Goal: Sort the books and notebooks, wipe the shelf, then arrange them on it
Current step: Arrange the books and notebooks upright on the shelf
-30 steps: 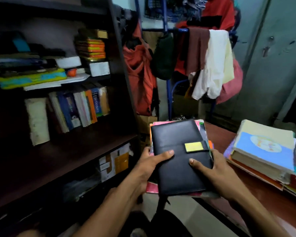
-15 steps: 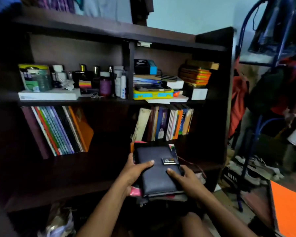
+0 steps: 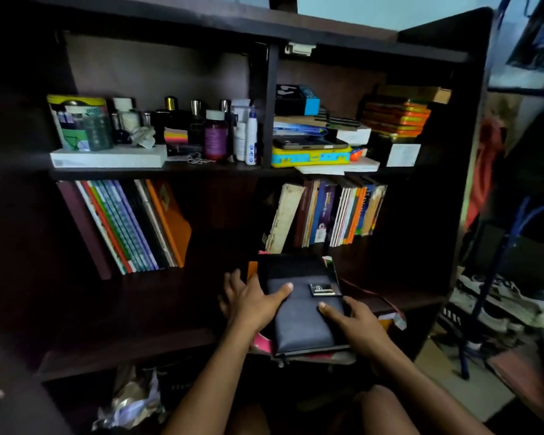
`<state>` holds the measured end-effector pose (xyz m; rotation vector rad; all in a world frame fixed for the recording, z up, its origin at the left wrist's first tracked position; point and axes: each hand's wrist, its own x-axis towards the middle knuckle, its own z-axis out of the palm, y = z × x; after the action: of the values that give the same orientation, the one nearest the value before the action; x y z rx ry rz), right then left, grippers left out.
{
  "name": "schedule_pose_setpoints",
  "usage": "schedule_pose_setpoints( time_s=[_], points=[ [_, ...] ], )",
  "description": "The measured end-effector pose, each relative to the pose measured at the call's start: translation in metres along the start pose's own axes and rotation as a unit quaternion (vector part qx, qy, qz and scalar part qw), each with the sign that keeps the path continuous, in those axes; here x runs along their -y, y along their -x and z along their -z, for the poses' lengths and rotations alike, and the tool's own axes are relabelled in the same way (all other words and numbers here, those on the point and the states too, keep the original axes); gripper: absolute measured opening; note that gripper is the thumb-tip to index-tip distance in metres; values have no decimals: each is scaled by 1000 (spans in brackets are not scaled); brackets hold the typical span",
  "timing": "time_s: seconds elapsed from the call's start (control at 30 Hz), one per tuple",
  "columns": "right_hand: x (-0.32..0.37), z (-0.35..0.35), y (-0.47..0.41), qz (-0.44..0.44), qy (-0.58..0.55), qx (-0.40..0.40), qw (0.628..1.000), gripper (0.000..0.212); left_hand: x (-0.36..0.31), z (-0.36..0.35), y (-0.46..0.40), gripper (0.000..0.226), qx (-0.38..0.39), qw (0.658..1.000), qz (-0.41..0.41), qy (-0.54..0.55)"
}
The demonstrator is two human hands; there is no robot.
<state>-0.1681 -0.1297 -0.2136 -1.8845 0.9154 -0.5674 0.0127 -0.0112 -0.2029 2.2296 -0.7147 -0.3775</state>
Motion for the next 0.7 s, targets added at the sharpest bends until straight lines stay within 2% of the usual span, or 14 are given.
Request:
schedule_pose_setpoints(
  time_s=[0.1, 0.13, 0.27, 0.43, 0.5, 0.57, 0.63, 0.7],
  points=[
    [-7, 11, -5, 9, -3, 0, 1000, 51, -11, 1, 0, 95, 13, 997, -34, -70],
    [-8, 14, -9, 10, -3, 1, 1000, 48, -13, -2, 1, 98, 21, 996, -44, -78],
    [-6, 31, -11, 21, 3, -13, 1000, 13, -24, -18, 14, 101, 5, 982, -84, -166],
    [-18, 48, -11, 48, 19, -85, 995, 14, -30, -25, 19, 102, -1, 974, -111, -198],
    [-20, 56, -8, 50, -26, -113, 992, 13, -31, -27, 17, 102, -6, 972, -126, -200],
    [-23, 60, -6, 43, -86, -126, 987, 19, -37, -27, 18, 98, 24, 983, -136, -119],
    [-24, 60, -5, 33, -132, -148, 980, 28, -51, -26, 27, 90, 112, 983, -99, 104],
    [-20, 59, -4, 26, -158, -166, 973, 27, -63, -29, 30, 63, 172, 927, -69, 328]
  ],
)
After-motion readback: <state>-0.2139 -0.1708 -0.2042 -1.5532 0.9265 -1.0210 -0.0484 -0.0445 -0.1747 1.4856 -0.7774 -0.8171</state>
